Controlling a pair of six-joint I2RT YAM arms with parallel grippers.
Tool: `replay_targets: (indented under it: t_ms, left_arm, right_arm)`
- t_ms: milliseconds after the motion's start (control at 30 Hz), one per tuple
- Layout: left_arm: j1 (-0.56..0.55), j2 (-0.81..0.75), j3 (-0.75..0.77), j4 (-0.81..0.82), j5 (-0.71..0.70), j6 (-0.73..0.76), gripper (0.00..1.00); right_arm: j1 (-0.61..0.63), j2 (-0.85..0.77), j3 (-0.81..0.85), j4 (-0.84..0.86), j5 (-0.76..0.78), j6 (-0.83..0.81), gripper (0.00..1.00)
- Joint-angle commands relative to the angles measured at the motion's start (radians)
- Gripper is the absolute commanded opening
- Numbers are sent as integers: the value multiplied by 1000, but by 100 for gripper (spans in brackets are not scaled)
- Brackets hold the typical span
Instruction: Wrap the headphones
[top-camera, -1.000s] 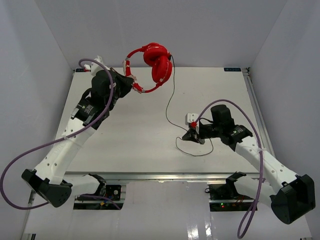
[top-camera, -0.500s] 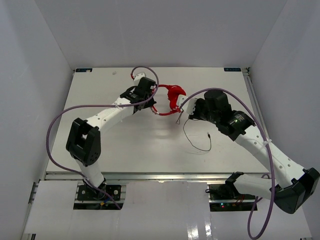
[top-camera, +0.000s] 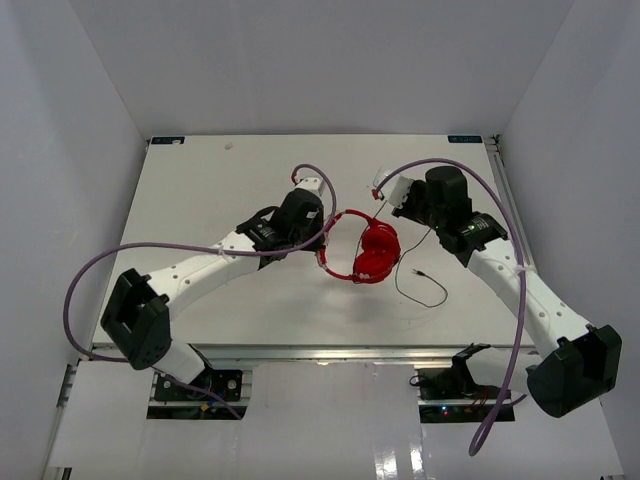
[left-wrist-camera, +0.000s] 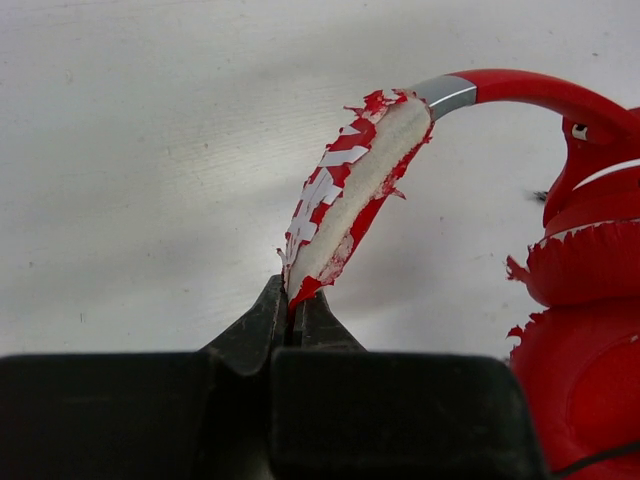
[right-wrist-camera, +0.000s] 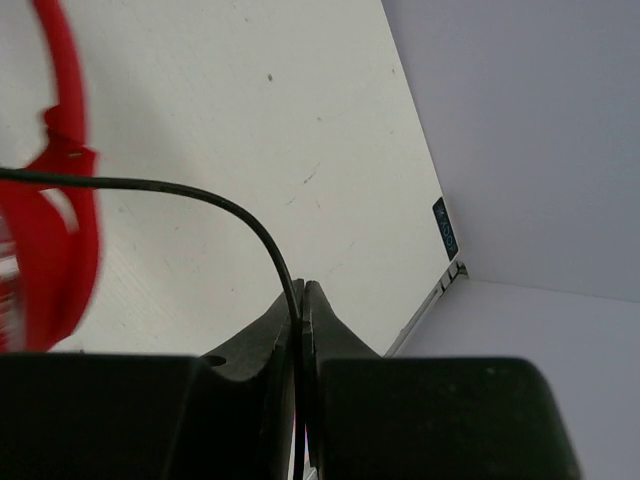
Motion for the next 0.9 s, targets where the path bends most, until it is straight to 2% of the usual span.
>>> replay_targets:
  t_ms: [0, 200, 333, 567, 700, 867]
  left_arm:
    - [6, -147, -31, 48, 53, 65, 0]
    - [3, -281, -108, 56, 132, 93, 0]
    - [3, -343, -104, 71, 185, 53, 0]
    - [1, -368, 2, 73, 290, -24, 0]
    - [1, -347, 70, 72, 321, -61, 0]
    - [-16, -322, 164, 72, 338, -108, 0]
  right_arm:
    - [-54, 14, 38, 60, -74, 34, 8]
    - [-95, 56, 64, 15, -209, 94, 8]
    - [-160, 80, 53, 1, -446, 205, 9]
    - [-222, 157, 30, -6, -898, 347, 15]
    - [-222, 194, 48, 18, -1069, 429, 18]
    - [-222, 243, 74, 96, -1206, 530, 30]
